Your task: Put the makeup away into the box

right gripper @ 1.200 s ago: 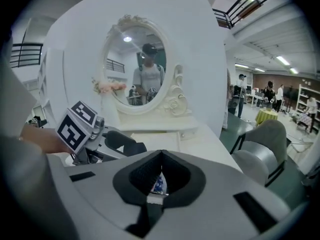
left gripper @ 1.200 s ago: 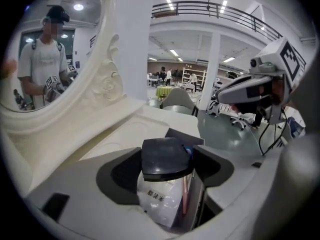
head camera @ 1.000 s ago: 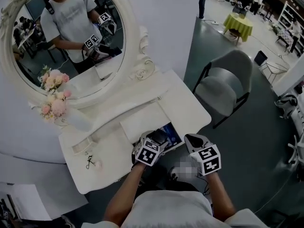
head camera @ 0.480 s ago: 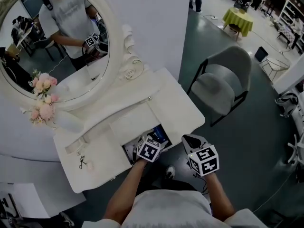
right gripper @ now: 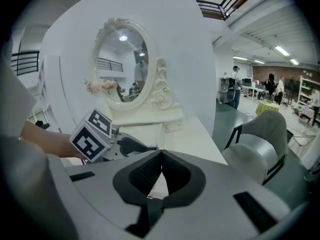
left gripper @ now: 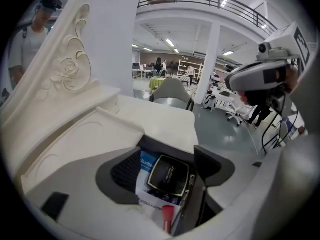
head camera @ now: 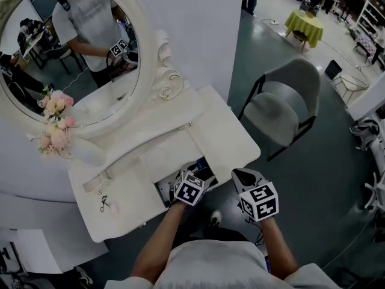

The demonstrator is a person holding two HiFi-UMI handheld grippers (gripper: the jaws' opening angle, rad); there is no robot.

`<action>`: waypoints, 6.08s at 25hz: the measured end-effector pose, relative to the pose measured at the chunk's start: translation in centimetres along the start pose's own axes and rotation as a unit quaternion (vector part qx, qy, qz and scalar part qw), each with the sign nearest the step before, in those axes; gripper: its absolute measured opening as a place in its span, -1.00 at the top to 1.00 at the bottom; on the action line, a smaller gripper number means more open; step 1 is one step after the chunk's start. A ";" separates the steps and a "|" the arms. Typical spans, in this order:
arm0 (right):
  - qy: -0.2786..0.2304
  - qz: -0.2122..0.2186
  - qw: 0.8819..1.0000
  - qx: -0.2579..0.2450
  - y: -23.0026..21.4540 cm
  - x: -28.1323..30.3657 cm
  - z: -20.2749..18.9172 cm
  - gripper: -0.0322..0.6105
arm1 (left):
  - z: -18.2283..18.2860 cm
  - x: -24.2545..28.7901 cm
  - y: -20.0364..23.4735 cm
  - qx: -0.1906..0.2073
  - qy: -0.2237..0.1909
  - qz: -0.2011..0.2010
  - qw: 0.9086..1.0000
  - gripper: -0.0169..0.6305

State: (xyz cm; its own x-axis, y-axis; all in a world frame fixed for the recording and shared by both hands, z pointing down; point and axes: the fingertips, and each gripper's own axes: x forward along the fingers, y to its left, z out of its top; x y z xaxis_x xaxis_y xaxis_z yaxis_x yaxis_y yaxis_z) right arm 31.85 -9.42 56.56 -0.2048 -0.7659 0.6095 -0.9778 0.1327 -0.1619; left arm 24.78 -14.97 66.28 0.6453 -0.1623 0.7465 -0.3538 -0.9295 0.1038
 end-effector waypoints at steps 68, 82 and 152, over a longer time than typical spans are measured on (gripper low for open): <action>0.029 0.117 0.985 -0.121 26.3 11.5 4.7 0.89 | -26.1 -25.6 18.6 -0.225 -0.001 0.230 0.947 0.35; 0.012 0.058 0.996 -0.065 17.6 7.5 3.3 0.89 | -10.4 -17.6 9.1 -0.068 -0.047 0.099 0.992 0.36; 0.060 0.112 0.981 -0.147 36.2 15.3 3.6 0.89 | -35.4 -29.3 25.4 -0.233 0.002 0.209 0.950 0.34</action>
State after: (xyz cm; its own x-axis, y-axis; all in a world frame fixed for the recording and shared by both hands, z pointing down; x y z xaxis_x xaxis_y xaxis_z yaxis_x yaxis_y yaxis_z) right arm -6.57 -18.61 57.22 -0.4028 -0.6189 0.6743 -0.8740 0.4788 -0.0827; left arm -27.14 -22.10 70.31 0.3801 -0.4834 0.7886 -0.8410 -0.5355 0.0771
